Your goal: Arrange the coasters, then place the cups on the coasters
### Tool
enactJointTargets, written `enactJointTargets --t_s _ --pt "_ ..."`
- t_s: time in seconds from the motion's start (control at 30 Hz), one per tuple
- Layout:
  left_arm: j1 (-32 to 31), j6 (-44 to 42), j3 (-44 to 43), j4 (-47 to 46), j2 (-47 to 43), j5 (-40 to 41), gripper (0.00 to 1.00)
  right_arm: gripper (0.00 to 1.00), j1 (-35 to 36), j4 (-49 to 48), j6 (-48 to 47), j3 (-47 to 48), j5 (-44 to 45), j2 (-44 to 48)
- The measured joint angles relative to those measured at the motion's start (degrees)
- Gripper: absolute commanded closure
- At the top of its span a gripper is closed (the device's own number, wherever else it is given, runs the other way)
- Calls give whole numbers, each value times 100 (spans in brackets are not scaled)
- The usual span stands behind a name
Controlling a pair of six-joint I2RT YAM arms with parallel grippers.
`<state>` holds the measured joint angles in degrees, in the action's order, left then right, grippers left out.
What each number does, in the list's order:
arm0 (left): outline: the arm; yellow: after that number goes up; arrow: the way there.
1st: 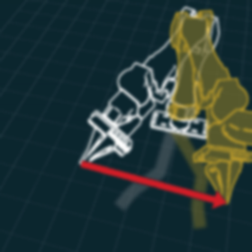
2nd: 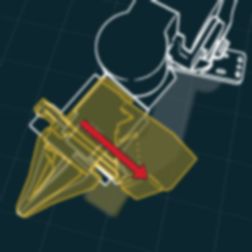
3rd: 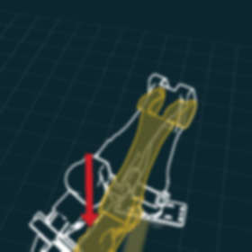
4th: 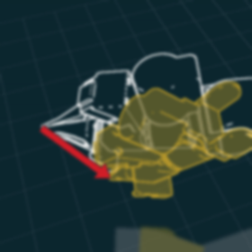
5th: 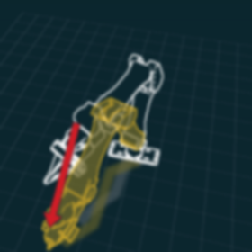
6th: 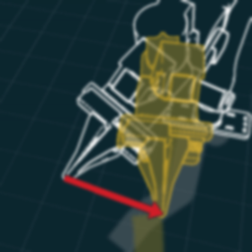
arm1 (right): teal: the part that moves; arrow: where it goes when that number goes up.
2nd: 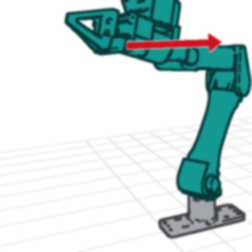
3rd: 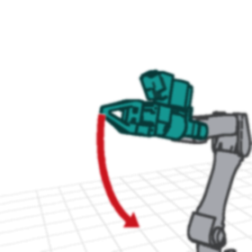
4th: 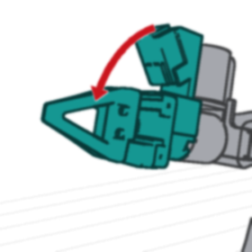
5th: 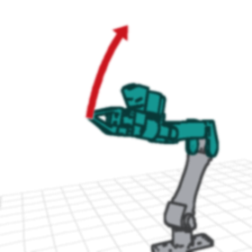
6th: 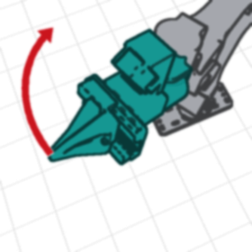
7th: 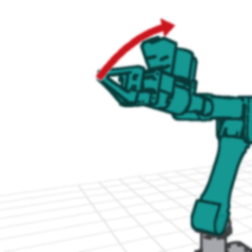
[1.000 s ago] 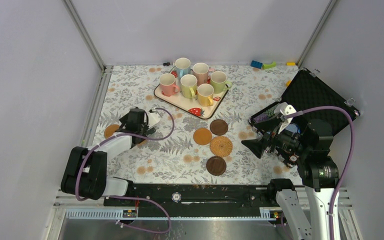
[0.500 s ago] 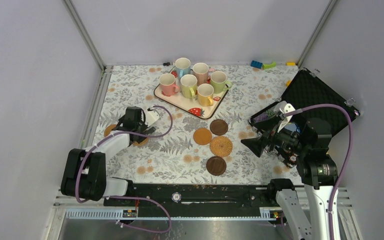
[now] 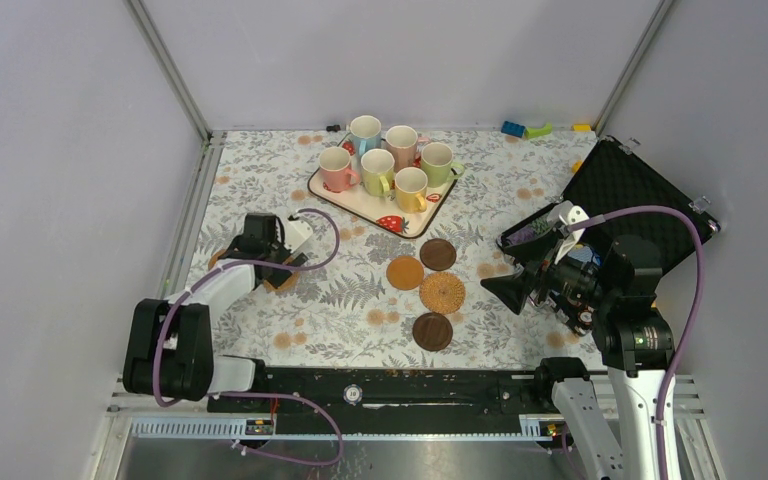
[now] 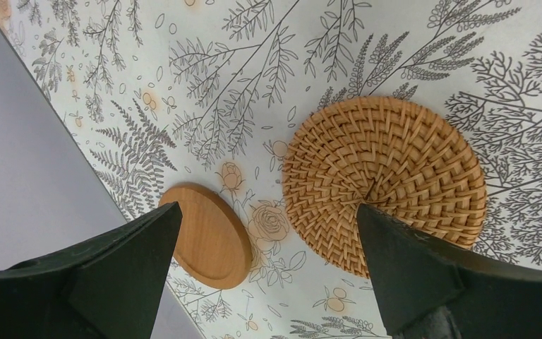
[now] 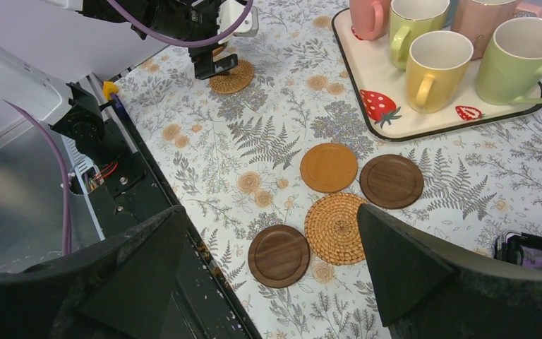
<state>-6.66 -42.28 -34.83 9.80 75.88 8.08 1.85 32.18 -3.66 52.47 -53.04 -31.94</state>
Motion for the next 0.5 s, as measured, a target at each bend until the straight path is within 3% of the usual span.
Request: enactJointTargets --t_s 0.5 --pt "87 17 -334 -389 575 197 1 1 0 0 13 -26 201 -101"
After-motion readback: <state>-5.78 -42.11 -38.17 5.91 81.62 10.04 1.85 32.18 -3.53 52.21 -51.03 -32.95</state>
